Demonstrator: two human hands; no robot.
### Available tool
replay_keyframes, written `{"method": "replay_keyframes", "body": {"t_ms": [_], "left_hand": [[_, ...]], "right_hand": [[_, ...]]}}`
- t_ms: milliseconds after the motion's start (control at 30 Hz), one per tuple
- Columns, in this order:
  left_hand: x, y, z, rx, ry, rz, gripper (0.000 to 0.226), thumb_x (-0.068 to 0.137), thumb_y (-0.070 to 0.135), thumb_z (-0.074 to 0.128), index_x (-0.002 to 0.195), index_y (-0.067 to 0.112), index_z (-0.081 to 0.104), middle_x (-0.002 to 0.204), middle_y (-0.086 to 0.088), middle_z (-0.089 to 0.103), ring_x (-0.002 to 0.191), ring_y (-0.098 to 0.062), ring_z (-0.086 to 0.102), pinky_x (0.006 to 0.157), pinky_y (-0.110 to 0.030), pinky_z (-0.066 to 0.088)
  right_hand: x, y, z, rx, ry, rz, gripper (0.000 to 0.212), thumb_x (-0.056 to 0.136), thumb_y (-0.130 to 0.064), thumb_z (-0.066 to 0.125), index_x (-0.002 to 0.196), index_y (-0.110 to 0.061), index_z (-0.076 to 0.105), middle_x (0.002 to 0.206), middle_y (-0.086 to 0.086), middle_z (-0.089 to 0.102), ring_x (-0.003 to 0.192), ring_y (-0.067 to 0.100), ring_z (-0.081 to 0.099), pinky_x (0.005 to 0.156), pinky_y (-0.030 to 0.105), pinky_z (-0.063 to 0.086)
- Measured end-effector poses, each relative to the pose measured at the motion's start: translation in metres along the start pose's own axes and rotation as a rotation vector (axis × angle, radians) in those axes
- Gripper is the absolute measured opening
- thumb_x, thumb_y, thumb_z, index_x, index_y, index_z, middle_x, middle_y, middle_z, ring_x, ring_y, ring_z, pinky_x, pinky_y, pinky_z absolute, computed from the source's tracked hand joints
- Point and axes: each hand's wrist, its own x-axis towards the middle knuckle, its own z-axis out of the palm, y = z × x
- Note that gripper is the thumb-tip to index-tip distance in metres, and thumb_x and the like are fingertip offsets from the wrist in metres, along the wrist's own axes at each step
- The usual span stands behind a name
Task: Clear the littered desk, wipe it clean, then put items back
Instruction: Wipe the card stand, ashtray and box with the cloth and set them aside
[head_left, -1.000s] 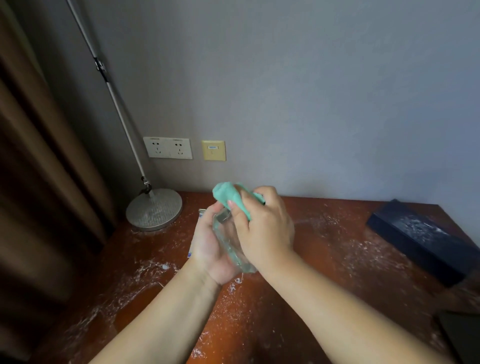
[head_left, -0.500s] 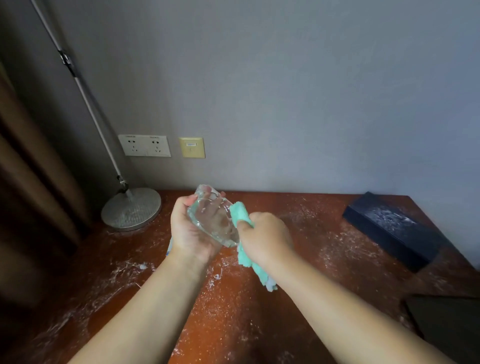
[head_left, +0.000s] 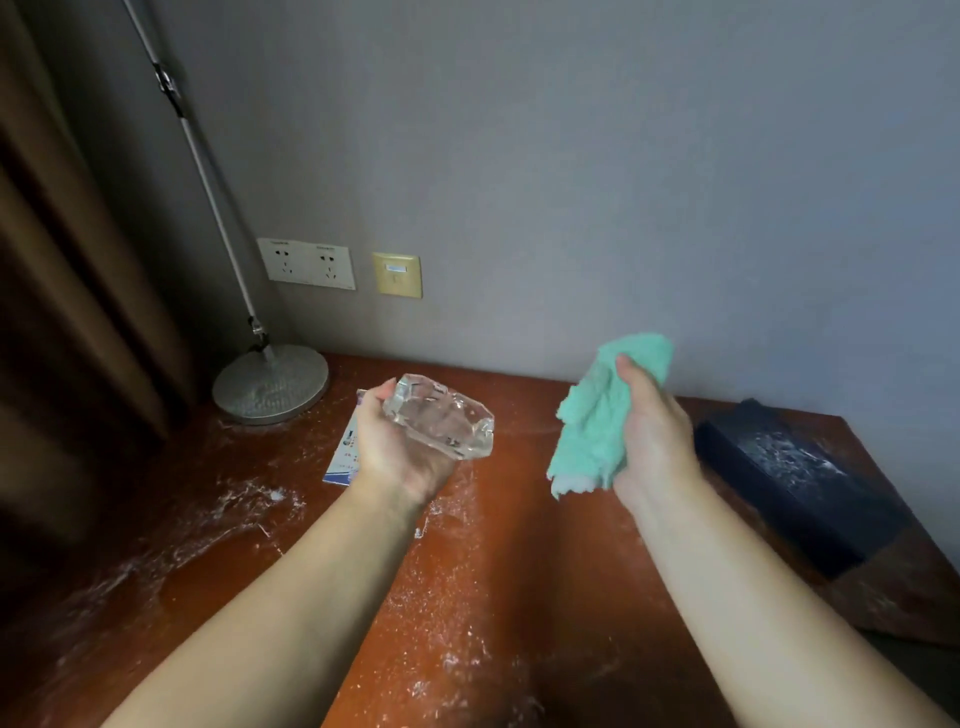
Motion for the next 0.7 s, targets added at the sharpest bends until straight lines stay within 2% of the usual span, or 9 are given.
{"method": "replay_keyframes", "body": {"t_ms": [67,167,267,333,400,467,567,633,700], "left_hand": [[-0.010,-0.003,0.006,0.090,-0.002,0.008,0.033,0.089,0.034,0.035,0.093,0.009,0.056,0.093,-0.014,0.059,0.094,-0.030,0.057,0.090,-0.042,0.044],[-0.023,-0.009,-0.001,0.315,0.046,0.117,0.042,0.097,0.024,0.029,0.085,0.007,0.066,0.087,-0.014,0.067,0.084,-0.028,0.064,0.078,-0.039,0.051],[-0.042,-0.007,-0.024,0.612,0.091,0.204,0.044,0.099,0.015,0.032,0.082,0.011,0.073,0.088,-0.011,0.073,0.084,-0.026,0.068,0.068,-0.032,0.055],[-0.057,0.001,-0.046,0.859,0.121,0.246,0.037,0.100,0.014,0.036,0.090,0.014,0.072,0.089,-0.002,0.074,0.085,-0.018,0.069,0.069,-0.023,0.055],[-0.076,0.011,-0.070,1.005,0.121,0.238,0.021,0.097,0.018,0.048,0.104,0.024,0.067,0.090,0.002,0.073,0.077,-0.013,0.067,0.056,-0.023,0.049],[-0.097,0.021,-0.092,1.039,0.144,0.204,0.026,0.091,0.018,0.059,0.111,0.035,0.059,0.091,0.001,0.071,0.066,-0.019,0.062,0.045,-0.025,0.043],[-0.128,0.033,-0.128,0.978,0.316,0.162,0.022,0.088,0.018,0.064,0.108,0.021,0.056,0.082,-0.005,0.070,0.052,-0.019,0.058,0.043,-0.026,0.042],[-0.156,0.039,-0.160,0.927,0.462,0.111,0.019,0.088,0.029,0.063,0.092,0.011,0.061,0.064,-0.007,0.064,0.046,-0.017,0.054,0.043,-0.025,0.037],[-0.188,0.043,-0.193,0.814,0.551,0.075,0.032,0.087,0.037,0.063,0.069,0.011,0.059,0.056,-0.008,0.057,0.044,-0.018,0.051,0.044,-0.024,0.034]], "right_hand": [[0.001,0.028,-0.003,-0.133,-0.055,0.273,0.041,0.071,-0.039,0.076,0.098,-0.011,0.063,0.090,0.011,0.068,0.070,0.027,0.066,0.060,0.035,0.051],[-0.013,0.069,0.005,-0.133,-0.243,0.538,0.049,0.075,-0.045,0.070,0.108,-0.009,0.066,0.100,0.013,0.071,0.085,0.029,0.069,0.069,0.036,0.053],[-0.026,0.087,0.012,-0.185,-0.306,0.459,0.031,0.082,-0.026,0.068,0.110,-0.013,0.066,0.097,0.012,0.072,0.083,0.029,0.070,0.067,0.034,0.053],[-0.032,0.096,0.016,-0.245,-0.293,0.357,0.026,0.082,-0.015,0.068,0.108,-0.016,0.065,0.096,0.010,0.072,0.081,0.028,0.070,0.066,0.033,0.053],[-0.041,0.106,0.022,-0.300,-0.331,0.319,0.026,0.082,-0.012,0.069,0.107,-0.019,0.064,0.096,0.008,0.072,0.083,0.028,0.070,0.070,0.035,0.055],[-0.055,0.119,0.030,-0.375,-0.406,0.319,0.032,0.080,-0.012,0.071,0.110,-0.021,0.063,0.100,0.007,0.071,0.087,0.028,0.069,0.076,0.040,0.056],[-0.081,0.148,0.046,-0.478,-0.494,0.322,0.036,0.078,-0.010,0.072,0.111,-0.019,0.063,0.100,0.009,0.070,0.088,0.030,0.069,0.076,0.041,0.055],[-0.103,0.170,0.057,-0.519,-0.548,0.343,0.035,0.078,-0.009,0.071,0.111,-0.018,0.062,0.099,0.011,0.070,0.086,0.030,0.068,0.075,0.040,0.055],[-0.132,0.195,0.069,-0.561,-0.605,0.373,0.032,0.080,-0.008,0.069,0.109,-0.018,0.061,0.097,0.011,0.069,0.084,0.029,0.068,0.074,0.040,0.055]]}}
